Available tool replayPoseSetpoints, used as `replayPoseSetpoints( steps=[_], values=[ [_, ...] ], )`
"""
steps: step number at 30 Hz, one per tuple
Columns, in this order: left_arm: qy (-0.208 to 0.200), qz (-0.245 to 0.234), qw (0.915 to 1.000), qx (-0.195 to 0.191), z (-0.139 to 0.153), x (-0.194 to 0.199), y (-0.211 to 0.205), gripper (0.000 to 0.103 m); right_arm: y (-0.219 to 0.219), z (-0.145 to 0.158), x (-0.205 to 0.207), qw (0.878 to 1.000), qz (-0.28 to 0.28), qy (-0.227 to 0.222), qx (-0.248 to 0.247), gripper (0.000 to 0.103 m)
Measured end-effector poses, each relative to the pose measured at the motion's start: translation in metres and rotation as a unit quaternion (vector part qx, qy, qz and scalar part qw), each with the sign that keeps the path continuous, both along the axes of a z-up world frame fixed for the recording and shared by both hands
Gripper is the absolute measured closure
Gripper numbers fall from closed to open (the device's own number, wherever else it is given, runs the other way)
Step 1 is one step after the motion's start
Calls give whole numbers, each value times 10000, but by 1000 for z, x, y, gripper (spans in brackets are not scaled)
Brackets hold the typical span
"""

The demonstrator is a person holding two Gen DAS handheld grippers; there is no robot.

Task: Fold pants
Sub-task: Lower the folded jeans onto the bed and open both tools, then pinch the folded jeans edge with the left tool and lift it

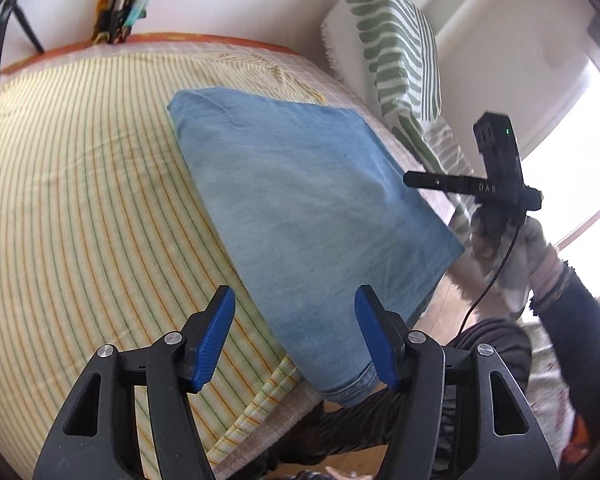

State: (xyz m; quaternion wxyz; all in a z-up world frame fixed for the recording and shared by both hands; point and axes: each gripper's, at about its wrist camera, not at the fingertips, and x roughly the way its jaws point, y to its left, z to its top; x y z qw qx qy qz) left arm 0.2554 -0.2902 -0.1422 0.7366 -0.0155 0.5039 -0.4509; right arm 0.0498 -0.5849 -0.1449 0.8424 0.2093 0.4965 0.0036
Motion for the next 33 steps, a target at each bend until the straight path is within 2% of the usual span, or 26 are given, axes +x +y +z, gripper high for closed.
replayPoseSetpoints(
  steps=[6,10,13,14,15,20,23,24,25,27,29,32,33],
  values=[
    [474,127,9986,-183,-15,16,-7,41,-12,-17,10,9991,-68,19,408,24],
    [710,203,9970,-220,-25,26,-14,41,-19,-28,15,9966,-102,-155,804,24],
    [802,224,9963,-213,-31,32,-22,41,-14,-34,20,9971,24,-174,743,25],
    [778,216,9965,-200,-32,32,-23,41,-12,-34,21,9972,99,-197,713,28],
    [745,199,9968,-190,-33,32,-26,41,-9,-33,21,9967,200,-218,753,43],
    [534,84,9983,-212,-33,29,-34,46,-5,-27,22,9978,316,-208,541,54],
    [522,58,9984,-231,-33,30,-36,46,-8,-30,23,9974,338,-171,610,53],
    [523,82,9984,-217,-34,32,-36,46,-10,-32,25,9970,272,-125,719,48],
    [474,69,9984,-301,-36,35,-35,42,-13,-36,26,9958,183,-66,894,37],
    [662,222,9969,-368,-41,43,-36,42,-10,-39,29,9959,143,-119,882,36],
    [787,295,9951,-515,-44,46,-33,42,2,-34,31,9978,278,-151,577,42],
    [810,373,9939,-648,-46,48,-34,43,11,-23,28,9994,240,-165,182,62],
    [710,366,9946,-660,-43,45,-37,52,11,-19,27,9997,167,-148,99,73]
  ],
)
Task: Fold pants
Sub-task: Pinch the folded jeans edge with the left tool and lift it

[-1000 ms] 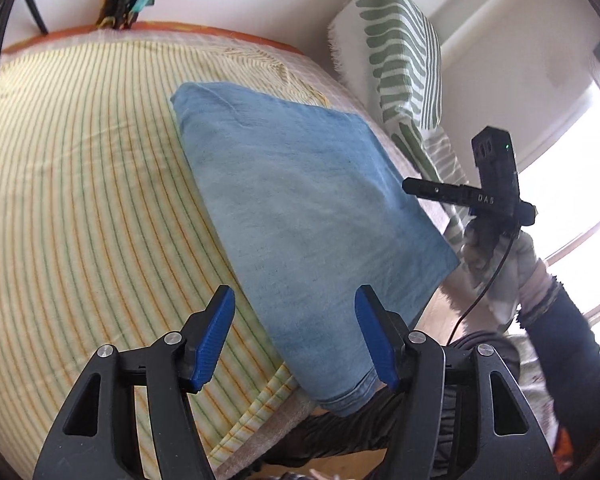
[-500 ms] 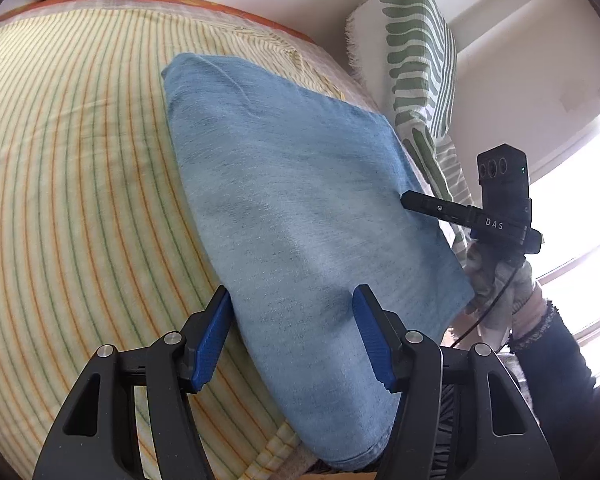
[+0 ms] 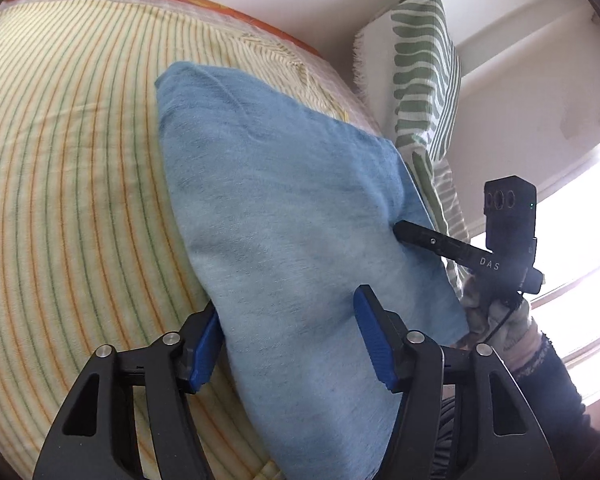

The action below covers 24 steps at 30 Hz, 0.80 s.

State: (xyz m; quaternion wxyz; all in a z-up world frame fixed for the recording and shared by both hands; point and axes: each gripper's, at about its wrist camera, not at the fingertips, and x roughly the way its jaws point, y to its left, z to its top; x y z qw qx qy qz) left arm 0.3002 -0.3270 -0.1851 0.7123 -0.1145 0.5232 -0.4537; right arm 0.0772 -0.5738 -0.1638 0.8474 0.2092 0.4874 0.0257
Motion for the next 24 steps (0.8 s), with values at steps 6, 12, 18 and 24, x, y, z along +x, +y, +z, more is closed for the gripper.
replayPoseSetpoints(
  steps=[6,12,18,24],
  values=[
    [-790,-235,9965,-98,28,-17,-8,85,19,27,-6,9980,14,-126,-626,83],
    [-872,-232,9956,-263,39,-17,4,88,37,52,-12,9955,28,-325,-886,85],
    [-1128,-390,9918,-448,61,-31,11,89,57,81,-21,9923,84,-558,-1102,86],
    [-1367,-447,9872,-690,94,-32,10,89,67,116,-27,9880,-19,-911,-1249,87]
  ],
)
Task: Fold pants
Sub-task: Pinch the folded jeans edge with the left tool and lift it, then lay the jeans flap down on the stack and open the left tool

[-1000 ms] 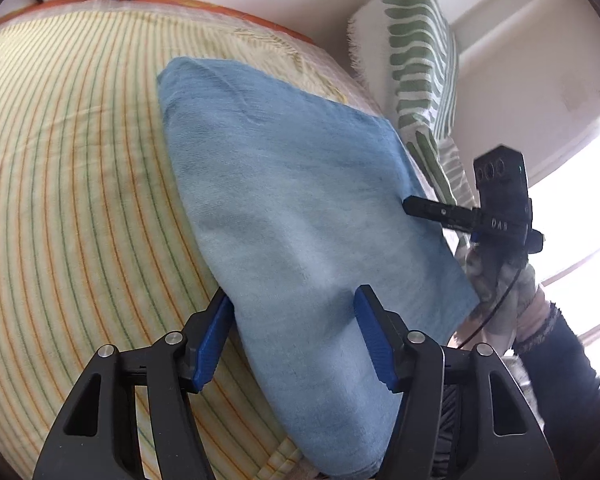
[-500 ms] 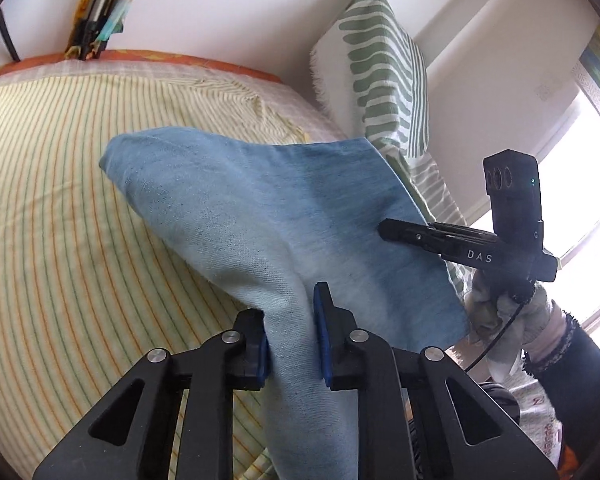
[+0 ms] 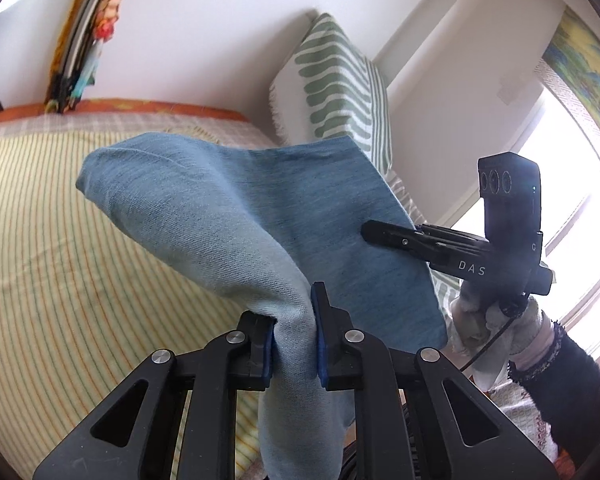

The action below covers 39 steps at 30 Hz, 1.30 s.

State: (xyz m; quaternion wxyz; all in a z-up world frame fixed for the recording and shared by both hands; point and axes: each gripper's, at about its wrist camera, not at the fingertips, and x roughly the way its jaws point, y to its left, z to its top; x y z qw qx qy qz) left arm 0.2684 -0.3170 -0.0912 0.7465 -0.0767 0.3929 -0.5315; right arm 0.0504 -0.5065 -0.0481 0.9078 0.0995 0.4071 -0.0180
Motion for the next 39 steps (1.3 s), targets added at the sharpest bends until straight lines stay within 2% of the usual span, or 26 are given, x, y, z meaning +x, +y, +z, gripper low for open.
replayPoseSetpoints(
  steps=[9,16,24,34,39],
  values=[
    [-575,54,9982,-167,51,31,-9,89,4,54,30,9978,1,-523,-409,87],
    [-812,156,9965,-137,69,80,-30,89,-27,67,90,9965,-78,-746,-378,87],
    [-971,267,9949,30,68,147,-60,89,-68,54,173,9967,-41,-737,-337,87],
    [-823,429,9953,292,39,234,-96,89,-106,11,264,9980,3,-588,-226,87],
    [-764,512,9947,463,19,261,-113,89,-125,-17,297,9988,17,-445,-189,87]
  ],
)
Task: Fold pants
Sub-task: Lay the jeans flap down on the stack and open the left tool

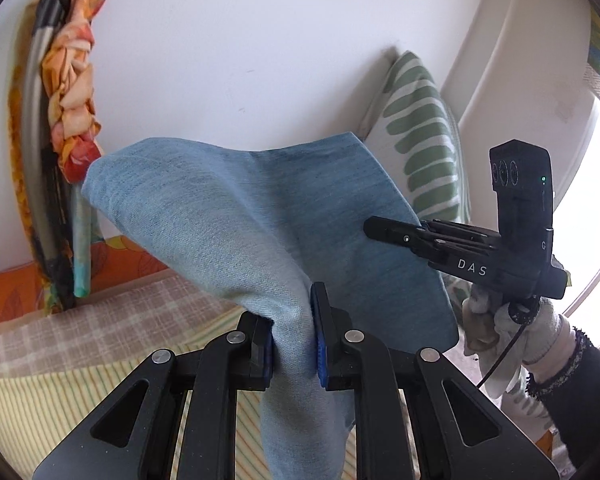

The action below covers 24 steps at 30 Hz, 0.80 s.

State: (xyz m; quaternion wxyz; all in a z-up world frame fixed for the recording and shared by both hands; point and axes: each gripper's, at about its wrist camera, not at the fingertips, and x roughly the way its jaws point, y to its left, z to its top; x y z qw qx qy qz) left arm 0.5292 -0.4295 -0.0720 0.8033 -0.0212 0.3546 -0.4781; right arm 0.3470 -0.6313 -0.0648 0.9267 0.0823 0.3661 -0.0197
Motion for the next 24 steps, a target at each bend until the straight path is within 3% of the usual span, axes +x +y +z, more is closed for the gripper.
replayPoseSetpoints(
  steps=[7,14,20,22,24],
  values=[
    [66,111,9990,435,-34,16,-23,89,-20,-45,28,9993,-48,376,13,87],
    [-92,278,9971,697,-43,23,-33,89,-32,-64,37,9980,-163,615,-29,86],
    [-283,517,9926,1065,-47,20,-37,82,-29,-67,39,9938,-501,882,-450,63],
    [-350,628,9900,1212,-50,20,-34,66,-29,-63,33,9937,-560,835,-487,53],
    [-387,715,9887,1260,-51,19,-29,61,-27,-59,26,9933,-643,792,-547,45]
  ],
)
